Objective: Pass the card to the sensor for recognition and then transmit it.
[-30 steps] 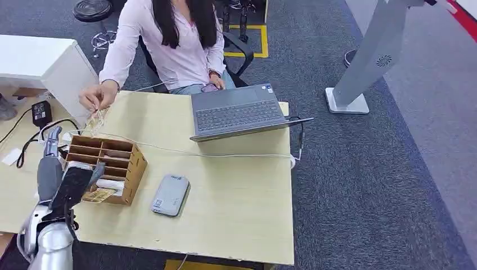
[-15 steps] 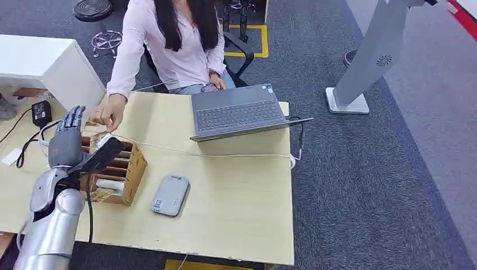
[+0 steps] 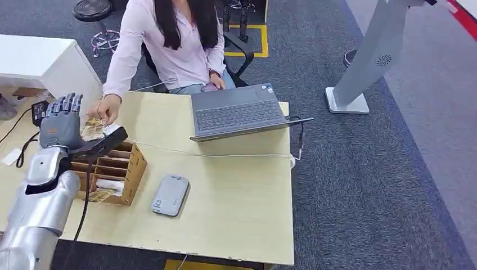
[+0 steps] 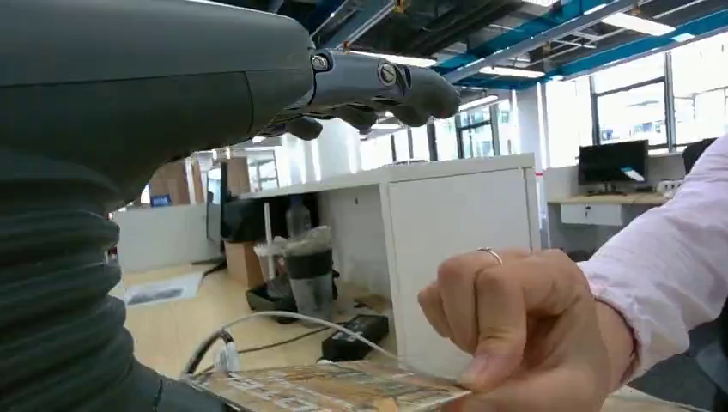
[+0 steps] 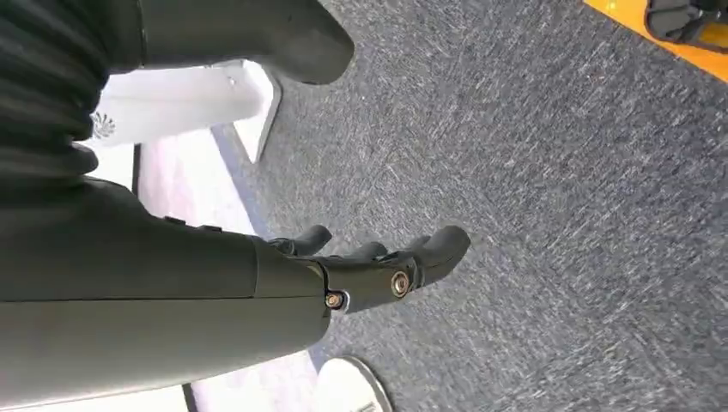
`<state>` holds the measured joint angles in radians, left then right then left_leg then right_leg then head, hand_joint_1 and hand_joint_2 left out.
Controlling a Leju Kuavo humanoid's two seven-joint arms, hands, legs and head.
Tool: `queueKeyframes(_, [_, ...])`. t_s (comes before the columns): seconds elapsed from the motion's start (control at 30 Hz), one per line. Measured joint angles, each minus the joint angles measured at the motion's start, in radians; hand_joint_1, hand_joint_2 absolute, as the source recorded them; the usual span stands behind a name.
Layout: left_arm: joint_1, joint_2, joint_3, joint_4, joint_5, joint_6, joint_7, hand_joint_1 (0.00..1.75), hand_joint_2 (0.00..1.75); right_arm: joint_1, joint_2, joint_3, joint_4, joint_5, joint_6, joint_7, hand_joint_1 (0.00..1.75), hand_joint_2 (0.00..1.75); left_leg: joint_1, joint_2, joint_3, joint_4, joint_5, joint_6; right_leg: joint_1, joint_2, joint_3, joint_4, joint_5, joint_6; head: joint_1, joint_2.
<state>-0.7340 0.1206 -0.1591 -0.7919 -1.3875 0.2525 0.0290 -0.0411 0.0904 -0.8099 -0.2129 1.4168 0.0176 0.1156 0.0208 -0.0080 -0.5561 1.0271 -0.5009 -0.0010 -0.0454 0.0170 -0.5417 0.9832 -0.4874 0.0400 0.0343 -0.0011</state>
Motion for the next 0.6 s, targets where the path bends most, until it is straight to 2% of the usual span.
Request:
queueKeyframes(0.1, [-0.027,0.012,-0.016,0.037,-0.044,0.004,0.024,0.0,1.75,0.0,-0.003,0.002,0.001,0.009,0.0,-0.006,0.0,1.75,0.0,0.0,0.0,0.0,0.0,0.0,0.0,0.0,0.0,0.0,0.0,0.0,0.0,0.0])
queueKeyframes(0.5, [-0.057,0.029,-0.029,0.096,-0.043,0.008,0.024,0.0,1.75,0.0,-0.008,0.005,0.006,0.018,0.002,-0.009,0.0,1.75,0.0,0.0,0.0,0.0,0.0,0.0,0.0,0.0,0.0,0.0,0.0,0.0,0.0,0.0])
queueKeyframes(0.53, [-0.057,0.031,-0.029,0.097,-0.043,0.008,0.024,1.43,1.75,0.0,-0.008,0.005,0.006,0.018,0.002,-0.01,0.0,1.75,0.0,0.0,0.0,0.0,0.0,0.0,0.0,0.0,0.0,0.0,0.0,0.0,0.0,0.0])
queueKeyframes(0.57, [-0.057,0.031,-0.03,0.1,-0.041,0.008,0.022,1.75,1.75,0.0,-0.009,0.005,0.006,0.018,0.002,-0.01,0.0,1.75,0.0,0.0,0.0,0.0,0.0,0.0,0.0,0.0,0.0,0.0,0.0,0.0,0.0,0.0])
queueKeyframes(0.6, [-0.058,0.032,-0.03,0.102,-0.041,0.008,0.022,1.75,1.75,-0.001,-0.009,0.005,0.006,0.021,0.002,-0.011,0.0,1.75,0.0,0.0,0.0,0.0,0.0,0.0,0.0,0.0,0.0,0.0,0.0,0.0,0.0,0.0])
